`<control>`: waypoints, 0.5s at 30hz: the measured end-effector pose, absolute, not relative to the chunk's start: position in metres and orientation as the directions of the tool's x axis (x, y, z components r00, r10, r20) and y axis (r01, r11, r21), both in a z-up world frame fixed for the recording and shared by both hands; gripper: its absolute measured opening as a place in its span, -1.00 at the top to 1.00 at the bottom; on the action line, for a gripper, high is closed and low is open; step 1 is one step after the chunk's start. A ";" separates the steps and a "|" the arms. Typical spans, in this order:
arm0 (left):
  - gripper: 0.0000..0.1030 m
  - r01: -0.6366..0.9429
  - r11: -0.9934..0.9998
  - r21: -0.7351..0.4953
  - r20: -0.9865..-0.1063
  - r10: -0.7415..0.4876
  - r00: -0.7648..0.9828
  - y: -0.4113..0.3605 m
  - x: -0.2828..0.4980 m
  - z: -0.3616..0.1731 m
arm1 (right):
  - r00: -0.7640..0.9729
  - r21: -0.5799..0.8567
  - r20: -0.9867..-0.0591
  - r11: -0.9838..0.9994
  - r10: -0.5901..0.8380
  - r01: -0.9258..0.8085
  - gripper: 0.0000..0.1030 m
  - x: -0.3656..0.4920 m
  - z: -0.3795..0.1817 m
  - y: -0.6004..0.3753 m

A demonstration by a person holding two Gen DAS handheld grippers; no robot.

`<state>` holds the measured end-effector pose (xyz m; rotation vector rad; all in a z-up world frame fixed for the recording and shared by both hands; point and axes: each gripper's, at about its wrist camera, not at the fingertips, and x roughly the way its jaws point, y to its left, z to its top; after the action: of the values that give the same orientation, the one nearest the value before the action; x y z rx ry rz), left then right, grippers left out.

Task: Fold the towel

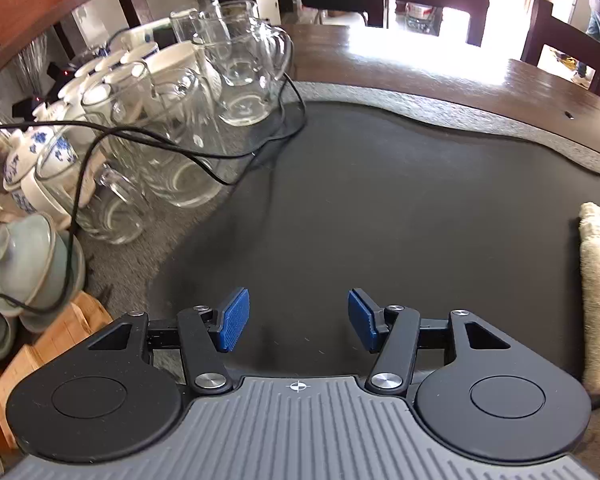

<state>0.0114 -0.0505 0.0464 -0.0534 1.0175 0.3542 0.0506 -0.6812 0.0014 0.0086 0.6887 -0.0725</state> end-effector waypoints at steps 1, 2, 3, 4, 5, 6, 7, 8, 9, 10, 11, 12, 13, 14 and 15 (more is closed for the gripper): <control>-0.09 -0.315 0.941 0.121 -0.837 0.267 0.477 -0.048 0.012 0.045 | 0.770 -0.016 -0.635 0.997 -0.064 0.070 -1.00 0.051 0.001 -0.681; -0.09 -0.319 0.940 0.122 -0.836 0.271 0.478 -0.046 0.012 0.044 | 0.770 -0.016 -0.635 0.997 -0.064 0.070 -1.00 0.051 0.001 -0.681; -0.09 -0.322 0.939 0.123 -0.834 0.273 0.479 -0.043 0.013 0.043 | 0.770 -0.016 -0.635 0.997 -0.064 0.070 -1.00 0.051 0.001 -0.681; -0.09 -0.323 0.939 0.119 -0.832 0.272 0.484 -0.042 0.012 0.043 | 0.770 -0.016 -0.635 0.997 -0.064 0.070 -1.00 0.051 0.001 -0.681; -0.09 -0.322 0.939 0.118 -0.829 0.272 0.488 -0.039 0.012 0.042 | 0.770 -0.016 -0.635 0.997 -0.064 0.070 -1.00 0.051 0.001 -0.681; -0.09 -0.322 0.940 0.116 -0.827 0.271 0.493 -0.037 0.012 0.040 | 0.770 -0.016 -0.635 0.997 -0.064 0.070 -1.00 0.051 0.001 -0.681; -0.09 -0.320 0.941 0.114 -0.827 0.268 0.494 -0.036 0.011 0.040 | 0.770 -0.016 -0.635 0.997 -0.064 0.070 -1.00 0.051 0.001 -0.681; -0.09 -0.319 0.941 0.113 -0.829 0.267 0.492 -0.035 0.011 0.039 | 0.770 -0.016 -0.635 0.997 -0.064 0.070 -1.00 0.051 0.001 -0.681; -0.09 -0.314 0.943 0.110 -0.827 0.262 0.497 -0.033 0.011 0.038 | 0.770 -0.016 -0.635 0.997 -0.064 0.070 -1.00 0.051 0.001 -0.681; -0.09 -0.314 0.943 0.111 -0.825 0.264 0.499 -0.033 0.010 0.037 | 0.770 -0.016 -0.635 0.997 -0.064 0.070 -1.00 0.051 0.001 -0.681; -0.09 -0.313 0.943 0.112 -0.823 0.264 0.502 -0.032 0.010 0.036 | 0.770 -0.016 -0.635 0.997 -0.064 0.070 -1.00 0.051 0.001 -0.681; -0.09 -0.311 0.944 0.108 -0.820 0.262 0.508 -0.031 0.009 0.035 | 0.770 -0.016 -0.635 0.997 -0.064 0.070 -1.00 0.051 0.001 -0.681; -0.09 -0.311 0.944 0.107 -0.819 0.261 0.510 -0.030 0.009 0.034 | 0.770 -0.016 -0.635 0.997 -0.064 0.070 -1.00 0.051 0.001 -0.681; -0.09 -0.309 0.945 0.107 -0.820 0.260 0.511 -0.029 0.008 0.032 | 0.770 -0.016 -0.635 0.997 -0.064 0.070 -1.00 0.051 0.001 -0.681; -0.09 -0.308 0.945 0.107 -0.820 0.259 0.511 -0.029 0.008 0.030 | 0.770 -0.016 -0.635 0.997 -0.064 0.070 -1.00 0.051 0.001 -0.681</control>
<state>0.0076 -0.0287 0.0300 -0.0544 0.9768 0.3413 0.0506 -0.6812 0.0014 0.0085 0.6886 -0.0725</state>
